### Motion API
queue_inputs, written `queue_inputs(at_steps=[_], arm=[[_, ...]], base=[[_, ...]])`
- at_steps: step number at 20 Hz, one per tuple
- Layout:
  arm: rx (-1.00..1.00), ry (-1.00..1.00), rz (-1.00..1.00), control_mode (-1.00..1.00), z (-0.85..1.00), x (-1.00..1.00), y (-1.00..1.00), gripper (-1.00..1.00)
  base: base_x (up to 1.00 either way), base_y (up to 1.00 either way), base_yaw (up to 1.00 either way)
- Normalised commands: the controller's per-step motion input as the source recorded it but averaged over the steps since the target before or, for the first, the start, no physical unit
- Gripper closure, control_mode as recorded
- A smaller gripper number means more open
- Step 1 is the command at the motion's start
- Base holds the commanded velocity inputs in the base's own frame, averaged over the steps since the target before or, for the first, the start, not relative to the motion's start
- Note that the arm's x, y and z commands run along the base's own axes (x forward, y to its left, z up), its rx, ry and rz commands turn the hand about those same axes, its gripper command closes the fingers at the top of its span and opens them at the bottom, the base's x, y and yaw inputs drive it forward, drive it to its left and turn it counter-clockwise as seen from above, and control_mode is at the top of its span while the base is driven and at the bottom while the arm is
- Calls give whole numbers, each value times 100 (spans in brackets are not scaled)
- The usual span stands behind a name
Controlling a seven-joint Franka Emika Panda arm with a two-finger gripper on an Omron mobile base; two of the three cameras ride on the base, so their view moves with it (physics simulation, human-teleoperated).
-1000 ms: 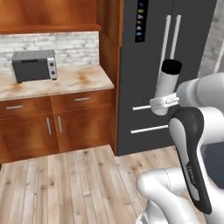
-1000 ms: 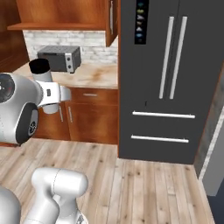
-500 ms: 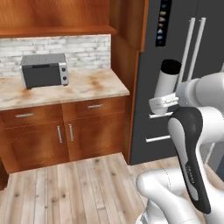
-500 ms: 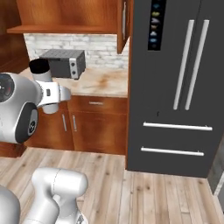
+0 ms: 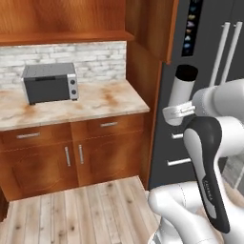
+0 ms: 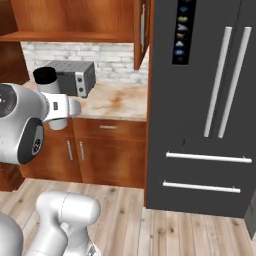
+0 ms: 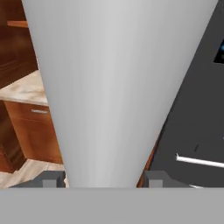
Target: Pick the milk, bottled water, water bottle from the counter and place them in the open cabinet.
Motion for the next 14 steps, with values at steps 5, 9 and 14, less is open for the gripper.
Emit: queue_inputs(at_steps=[5, 9, 14], arm=[[0, 0, 0, 100, 0, 0, 0, 100], [0, 0, 0, 100, 0, 0, 0, 100], [0, 0, 0, 100, 0, 0, 0, 100]], base=[[62, 45, 0], [53, 35, 0], [50, 26, 0]])
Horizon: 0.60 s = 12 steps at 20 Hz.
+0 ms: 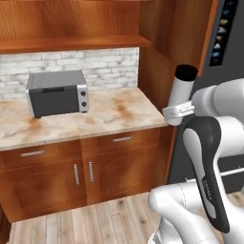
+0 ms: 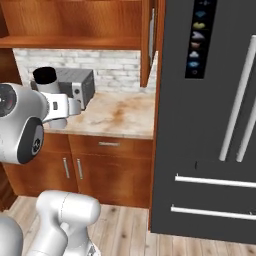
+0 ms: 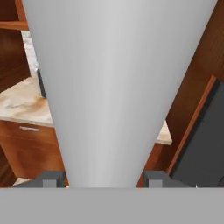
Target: Pick the milk, bottled water, water bottle from the counter and place them in the open cabinet.
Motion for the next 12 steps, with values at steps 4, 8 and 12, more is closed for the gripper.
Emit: queue_inputs(at_steps=[4, 8, 12], arm=[[0, 0, 0, 100, 0, 0, 0, 100], [0, 0, 0, 100, 0, 0, 0, 100], [0, 0, 0, 100, 0, 0, 0, 100]], base=[[49, 39, 0], [58, 38, 0], [54, 34, 0]])
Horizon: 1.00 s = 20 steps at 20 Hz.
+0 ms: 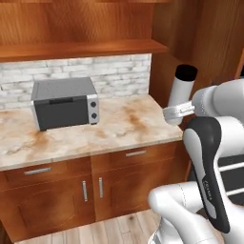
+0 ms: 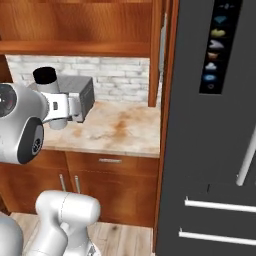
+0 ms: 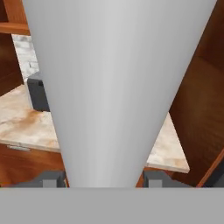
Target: Pick the milk, bottled water, water bottle from the counter and place them in the open cabinet.
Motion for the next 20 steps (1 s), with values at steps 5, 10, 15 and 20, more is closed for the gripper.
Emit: queue_inputs(at_steps=[5, 10, 15, 20], arm=[[0, 0, 0, 100, 0, 0, 0, 100], [0, 0, 0, 100, 0, 0, 0, 100], [0, 0, 0, 100, 0, 0, 0, 100], [0, 0, 0, 100, 0, 0, 0, 100]], base=[[70, 42, 0], [74, 39, 0], [65, 33, 0], [35, 14, 0]])
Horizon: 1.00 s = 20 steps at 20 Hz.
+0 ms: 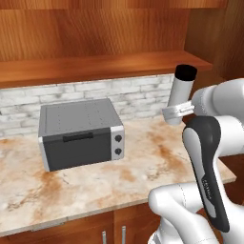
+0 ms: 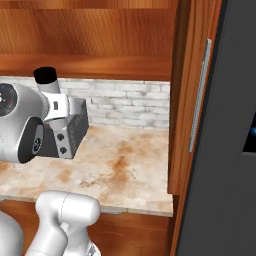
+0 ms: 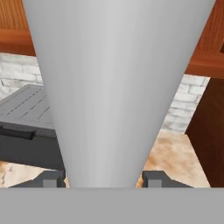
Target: Pick the milk, bottled water, water bottle from the counter and place them in the open cabinet.
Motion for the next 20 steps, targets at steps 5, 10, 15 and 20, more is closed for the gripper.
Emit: queue_inputs(at_steps=[5, 10, 15, 20], arm=[[0, 0, 0, 100, 0, 0, 0, 100], [0, -5, 0, -100, -2, 0, 1, 100], [0, -1, 0, -100, 6, 0, 2, 100], [0, 4, 0, -100, 30, 0, 0, 100]], base=[[6, 11, 0], [0, 6, 0], [0, 0, 0], [0, 0, 0]])
